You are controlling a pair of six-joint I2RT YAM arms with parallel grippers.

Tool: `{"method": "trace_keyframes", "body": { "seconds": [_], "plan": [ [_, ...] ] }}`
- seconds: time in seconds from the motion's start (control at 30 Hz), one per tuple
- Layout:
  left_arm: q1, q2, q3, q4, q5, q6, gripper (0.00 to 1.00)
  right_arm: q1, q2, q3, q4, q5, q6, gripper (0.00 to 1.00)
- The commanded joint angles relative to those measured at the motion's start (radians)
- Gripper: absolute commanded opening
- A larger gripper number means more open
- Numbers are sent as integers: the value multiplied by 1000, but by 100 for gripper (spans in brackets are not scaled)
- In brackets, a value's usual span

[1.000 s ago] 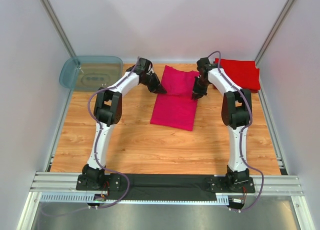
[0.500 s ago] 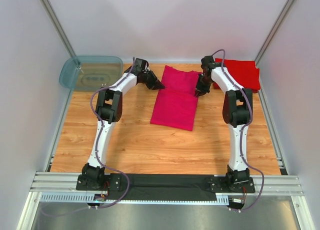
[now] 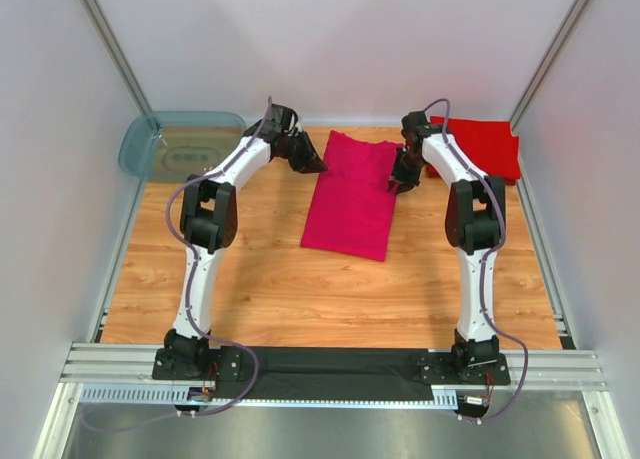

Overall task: Fold and stack the t-shirts
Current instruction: Fold the tshirt

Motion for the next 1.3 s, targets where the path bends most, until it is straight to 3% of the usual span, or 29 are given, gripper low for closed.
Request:
{"method": "trace_keyframes", "body": {
  "seconds": [0.0, 0.17, 0.3, 0.47, 0.93, 1.27],
  "plan": [
    [-6, -126, -49, -133, -30, 135, 22, 2, -109, 10, -54, -2, -11, 28],
    [-1, -273, -242, -234, -21, 249, 33, 4, -287, -268, -35, -125, -8, 37],
    [-1, -357, -425, -230, 22, 301, 34, 7, -466, -520, 37, -174, 5, 38],
    [-4, -392, -592, -157, 87, 324, 30, 36, -529, -706, 129, -234, 6, 33],
    [-38, -404, -723, -54, 127, 357, 29, 59, -532, -896, 299, -271, 0, 32],
    [-41, -397, -706, -55, 118, 343, 28, 59, -525, -926, 348, -308, -2, 27]
  ]
}}
